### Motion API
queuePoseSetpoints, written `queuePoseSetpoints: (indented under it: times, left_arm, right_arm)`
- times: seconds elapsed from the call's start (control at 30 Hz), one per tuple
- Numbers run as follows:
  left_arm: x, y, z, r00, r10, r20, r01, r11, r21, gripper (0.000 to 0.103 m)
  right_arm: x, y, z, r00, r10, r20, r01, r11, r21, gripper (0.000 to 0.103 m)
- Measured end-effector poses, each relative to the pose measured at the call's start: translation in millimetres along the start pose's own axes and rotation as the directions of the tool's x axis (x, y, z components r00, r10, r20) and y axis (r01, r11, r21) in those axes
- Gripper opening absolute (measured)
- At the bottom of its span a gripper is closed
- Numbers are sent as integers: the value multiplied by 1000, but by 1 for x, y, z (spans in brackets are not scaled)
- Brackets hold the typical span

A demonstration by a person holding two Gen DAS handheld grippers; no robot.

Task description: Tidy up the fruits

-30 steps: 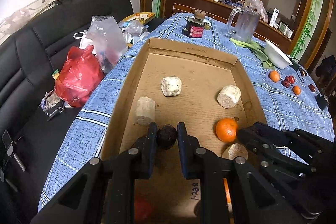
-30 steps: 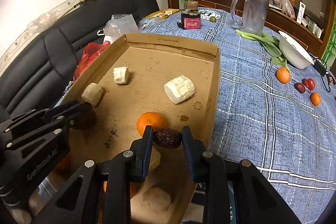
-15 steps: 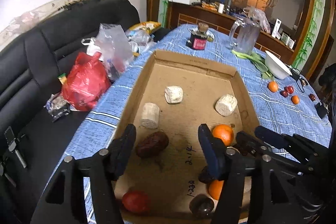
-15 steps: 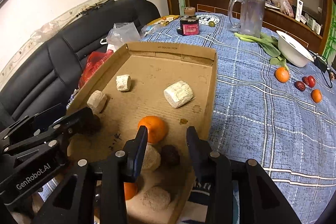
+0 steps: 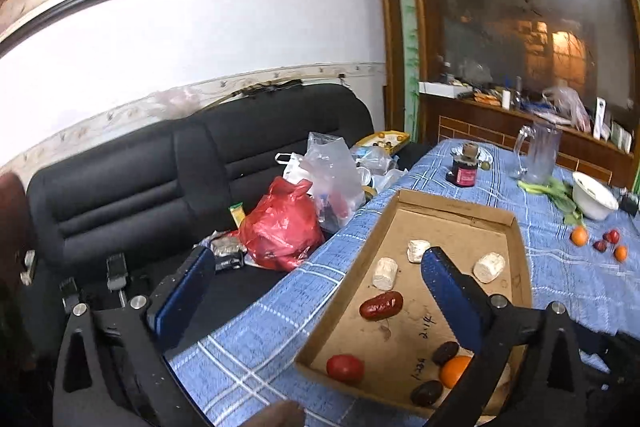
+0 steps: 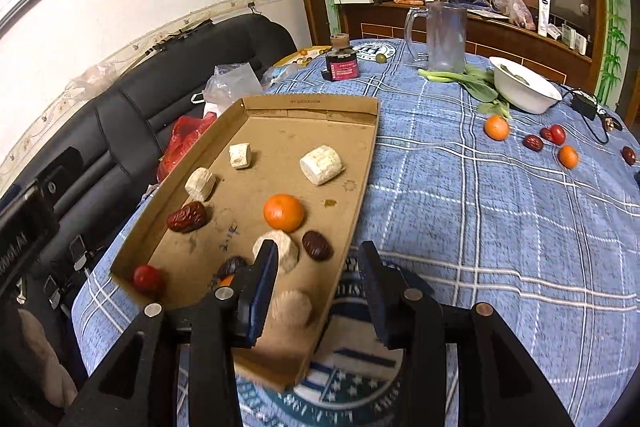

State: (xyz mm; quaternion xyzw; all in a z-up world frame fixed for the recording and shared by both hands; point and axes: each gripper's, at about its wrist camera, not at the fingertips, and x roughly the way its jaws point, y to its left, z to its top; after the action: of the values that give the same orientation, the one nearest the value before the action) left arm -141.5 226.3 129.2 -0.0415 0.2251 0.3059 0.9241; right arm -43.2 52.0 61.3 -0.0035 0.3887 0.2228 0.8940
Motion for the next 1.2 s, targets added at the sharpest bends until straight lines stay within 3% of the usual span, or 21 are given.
queuePoseSetpoints:
  times: [0.07, 0.13, 0.2, 0.33, 0.53, 1.2]
  left_arm:
    - [-5, 2, -2, 1000, 3, -2, -3, 1000, -24, 103]
    - [-9, 1, -6, 1000, 8, -12, -8, 1000, -21, 103]
    - [-11, -1, -10, 999, -20, -45, 20, 1000, -12, 103]
    - [-10, -3, -20, 988, -99, -122, 97, 995, -24, 103]
    - [-14, -11, -35, 971, -159, -178, 162, 987, 7, 103]
    - [-19, -17, -49, 942, -230, -246, 238, 971, 3, 103]
  right_arm:
    - [-7, -2, -5, 1000, -1, 5, 1, 1000, 4, 46]
    - [-14, -4, -11, 1000, -11, 15, 11, 1000, 9, 62]
    - [-20, -4, -16, 999, -20, 27, 20, 1000, 14, 71]
    - [-31, -1, -27, 998, -44, 39, 44, 999, -12, 72]
    - [-36, 4, -36, 995, -82, 54, 85, 995, -47, 74]
    - [-33, 1, -50, 990, -136, 33, 138, 988, -66, 75]
